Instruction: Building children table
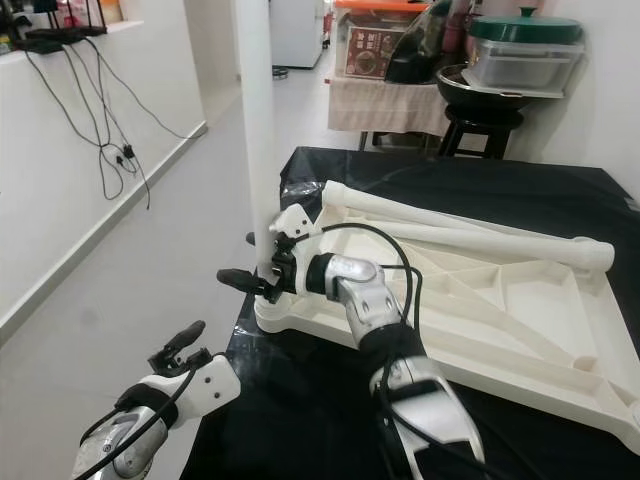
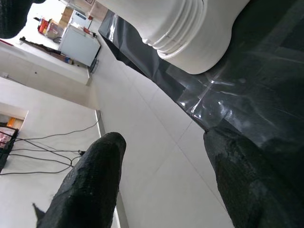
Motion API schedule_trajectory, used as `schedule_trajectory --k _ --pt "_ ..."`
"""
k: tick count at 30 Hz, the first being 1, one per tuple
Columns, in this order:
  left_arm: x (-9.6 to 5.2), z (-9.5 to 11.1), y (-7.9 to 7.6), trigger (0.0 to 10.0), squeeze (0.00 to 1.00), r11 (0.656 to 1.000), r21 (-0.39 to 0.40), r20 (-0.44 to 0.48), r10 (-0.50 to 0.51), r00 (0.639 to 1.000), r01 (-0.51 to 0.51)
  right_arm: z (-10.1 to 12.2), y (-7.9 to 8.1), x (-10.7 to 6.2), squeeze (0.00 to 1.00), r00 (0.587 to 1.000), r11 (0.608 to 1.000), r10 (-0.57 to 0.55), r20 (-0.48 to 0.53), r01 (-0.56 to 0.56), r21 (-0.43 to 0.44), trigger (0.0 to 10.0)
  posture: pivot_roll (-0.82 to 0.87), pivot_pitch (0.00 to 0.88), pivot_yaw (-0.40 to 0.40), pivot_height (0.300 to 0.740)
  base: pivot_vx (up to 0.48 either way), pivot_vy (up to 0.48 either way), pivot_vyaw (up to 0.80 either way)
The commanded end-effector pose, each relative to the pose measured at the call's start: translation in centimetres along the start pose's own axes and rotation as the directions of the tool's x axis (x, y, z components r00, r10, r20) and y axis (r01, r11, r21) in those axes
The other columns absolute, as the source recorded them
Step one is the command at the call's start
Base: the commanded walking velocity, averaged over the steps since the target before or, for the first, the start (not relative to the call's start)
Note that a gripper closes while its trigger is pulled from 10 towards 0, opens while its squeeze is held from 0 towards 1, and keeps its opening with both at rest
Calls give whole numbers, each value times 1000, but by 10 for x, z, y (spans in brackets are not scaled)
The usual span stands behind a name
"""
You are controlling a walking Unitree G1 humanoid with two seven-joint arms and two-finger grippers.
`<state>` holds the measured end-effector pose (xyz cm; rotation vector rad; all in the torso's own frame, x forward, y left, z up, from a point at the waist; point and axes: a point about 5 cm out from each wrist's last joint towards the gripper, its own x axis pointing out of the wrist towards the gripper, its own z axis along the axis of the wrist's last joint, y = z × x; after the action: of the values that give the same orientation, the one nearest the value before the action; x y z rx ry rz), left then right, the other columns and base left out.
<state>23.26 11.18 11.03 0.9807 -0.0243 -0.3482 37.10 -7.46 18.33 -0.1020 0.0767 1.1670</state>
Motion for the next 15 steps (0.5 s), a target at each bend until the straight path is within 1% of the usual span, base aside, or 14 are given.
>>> schedule_trajectory --k 1,2,7,12,15 --pt "1 -2 -4 10000 0 1000 4 -10 -10 1000 10 2 2 4 0 999 998 53 8 -53 17 157 98 0 -31 740 0 0 0" --pt "1 -2 -4 10000 0 1000 4 -10 -9 1000 9 2 2 4 0 998 998 60 10 -61 27 0 98 0 -31 740 0 0 0" --pt "1 -2 -4 10000 0 1000 4 -9 -8 1000 8 1 0 2 0 996 995 87 21 -88 40 0 94 0 -24 740 0 0 0" --pt "0 -1 -4 10000 0 1000 4 -7 -7 1000 7 -8 -1 -5 0 997 997 68 28 -69 45 0 93 0 -24 740 0 0 0" --pt "-1 -1 -4 10000 0 1000 4 -7 -7 1000 7 -14 1 -10 0 998 997 60 30 -61 40 0 95 0 -26 740 0 0 0"
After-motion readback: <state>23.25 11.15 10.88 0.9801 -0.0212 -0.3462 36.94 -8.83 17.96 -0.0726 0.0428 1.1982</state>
